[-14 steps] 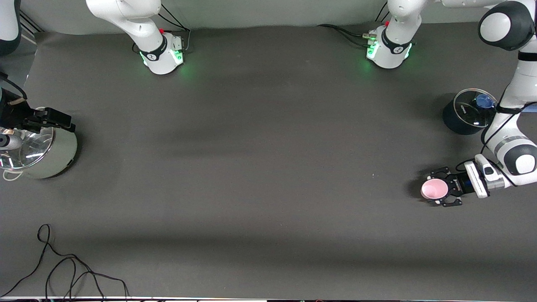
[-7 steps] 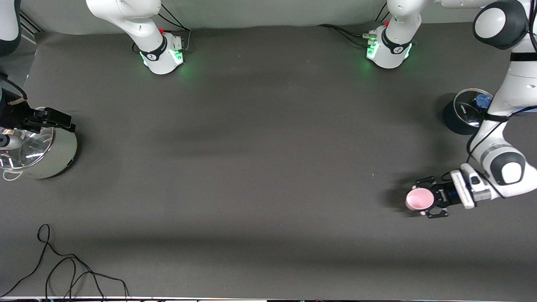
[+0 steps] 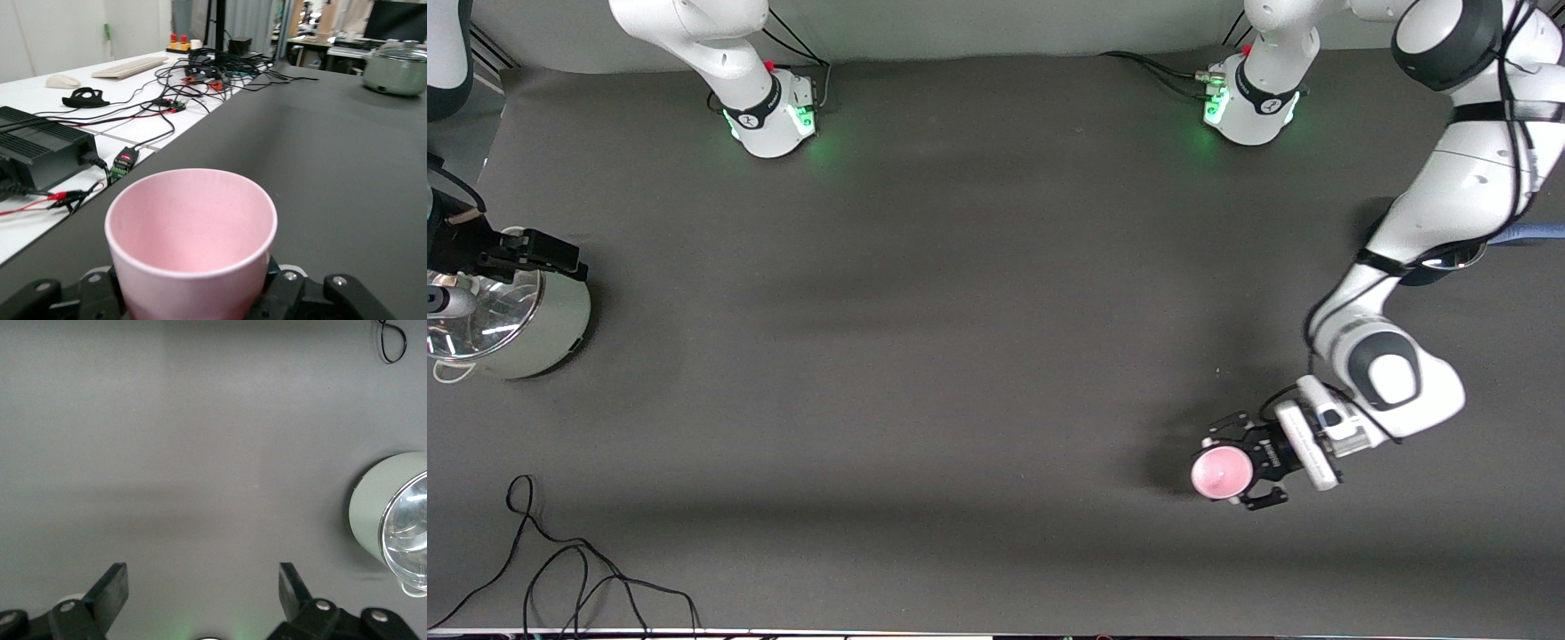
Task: Transfer pink cup from left to right arm
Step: 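Lift the pink cup with the left gripper toward the table middle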
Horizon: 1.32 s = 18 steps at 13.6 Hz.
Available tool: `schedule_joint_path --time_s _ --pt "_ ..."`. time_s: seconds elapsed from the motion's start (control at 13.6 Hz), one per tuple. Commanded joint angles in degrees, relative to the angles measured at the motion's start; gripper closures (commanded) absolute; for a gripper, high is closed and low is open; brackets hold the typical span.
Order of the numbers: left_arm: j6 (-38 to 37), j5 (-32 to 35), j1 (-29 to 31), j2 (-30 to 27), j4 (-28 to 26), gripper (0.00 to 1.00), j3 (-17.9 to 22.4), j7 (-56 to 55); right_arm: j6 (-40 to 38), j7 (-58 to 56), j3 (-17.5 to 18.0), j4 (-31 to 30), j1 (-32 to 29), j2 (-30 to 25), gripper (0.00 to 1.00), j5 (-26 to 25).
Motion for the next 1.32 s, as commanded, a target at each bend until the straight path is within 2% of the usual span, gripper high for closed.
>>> schedule_joint_path --time_s 0.0,0.22,0.37,0.52,0.74,1.03,1.25 --pt "13.06 -1.52 -5.88 -0.13 2.8 1.0 -4.29 -7.94 -0.57 -0.04 -0.31 0.83 0.36 0.26 0.0 0.83" --pt "30.64 -1.08 -16.32 -0.3 6.31 1.0 -6.77 -19.27 -0.57 -0.04 -0.31 0.84 0.36 0.34 0.0 0.83" --pt "42.5 -0.64 -24.85 -0.31 9.82 1.0 -6.68 -26.14 -0.57 -0.04 -0.31 0.92 0.36 0.34 0.0 0.83" --pt "52.36 -0.91 -34.77 -0.22 12.46 1.0 -4.67 -34.47 -0.57 -0.04 -0.31 0.92 0.36 0.43 0.0 0.91" --pt "56.0 -0.91 -46.04 -0.92 14.57 1.0 1.83 -42.41 -0.57 -0.04 -0.31 1.01 0.36 0.43 0.0 0.91" --pt "56.98 -1.26 -57.56 -0.92 17.48 1.0 8.42 -44.26 -0.57 -0.04 -0.31 0.92 0.36 0.43 0.0 0.91" --pt "56.98 -1.26 -67.48 -0.66 19.68 1.0 19.82 -51.45 -0.22 0.05 -0.05 1.27 0.36 0.52 0.0 1.0"
